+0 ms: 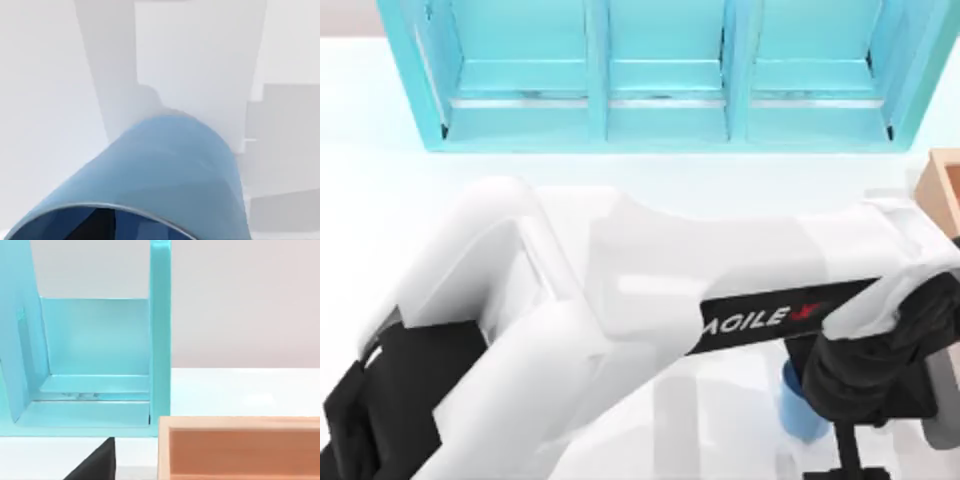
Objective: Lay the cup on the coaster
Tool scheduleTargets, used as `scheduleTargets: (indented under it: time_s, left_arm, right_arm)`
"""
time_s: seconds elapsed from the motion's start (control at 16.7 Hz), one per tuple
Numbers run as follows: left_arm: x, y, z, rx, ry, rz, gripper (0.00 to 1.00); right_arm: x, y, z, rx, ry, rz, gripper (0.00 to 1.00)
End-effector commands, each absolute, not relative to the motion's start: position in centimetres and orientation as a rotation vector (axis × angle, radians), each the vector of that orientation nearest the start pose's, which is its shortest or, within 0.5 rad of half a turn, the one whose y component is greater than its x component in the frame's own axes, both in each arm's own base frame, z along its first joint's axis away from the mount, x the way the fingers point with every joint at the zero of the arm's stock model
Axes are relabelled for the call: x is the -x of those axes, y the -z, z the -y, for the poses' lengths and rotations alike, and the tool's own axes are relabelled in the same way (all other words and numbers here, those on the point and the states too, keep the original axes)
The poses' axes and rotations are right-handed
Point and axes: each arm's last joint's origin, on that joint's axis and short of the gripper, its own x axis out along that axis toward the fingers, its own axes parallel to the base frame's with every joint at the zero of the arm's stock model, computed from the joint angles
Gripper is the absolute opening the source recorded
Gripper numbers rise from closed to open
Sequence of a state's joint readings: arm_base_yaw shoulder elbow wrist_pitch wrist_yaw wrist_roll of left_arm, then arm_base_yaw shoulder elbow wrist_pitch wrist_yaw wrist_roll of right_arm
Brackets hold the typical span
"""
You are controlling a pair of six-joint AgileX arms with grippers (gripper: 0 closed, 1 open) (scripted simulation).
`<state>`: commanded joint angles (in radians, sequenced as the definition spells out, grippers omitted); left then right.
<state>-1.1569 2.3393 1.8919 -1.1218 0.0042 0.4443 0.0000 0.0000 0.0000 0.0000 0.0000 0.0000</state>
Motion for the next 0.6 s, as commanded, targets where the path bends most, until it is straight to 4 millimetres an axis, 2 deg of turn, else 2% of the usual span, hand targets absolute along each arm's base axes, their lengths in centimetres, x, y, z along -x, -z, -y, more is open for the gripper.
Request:
scheduleTargets:
  time_s: [0.3,0.6]
  left_arm:
    - [-18.78,-13.5,41.54,-1.224,1.224,-1.199,1.0]
    - [-18.78,-13.5,41.54,-1.224,1.224,-1.199,0.62]
  right_arm:
    - [-10.57,-16.0,0.12,0.0,0.0,0.0,1.0]
    - [-10.57,-16.0,0.12,0.0,0.0,0.0,1.0]
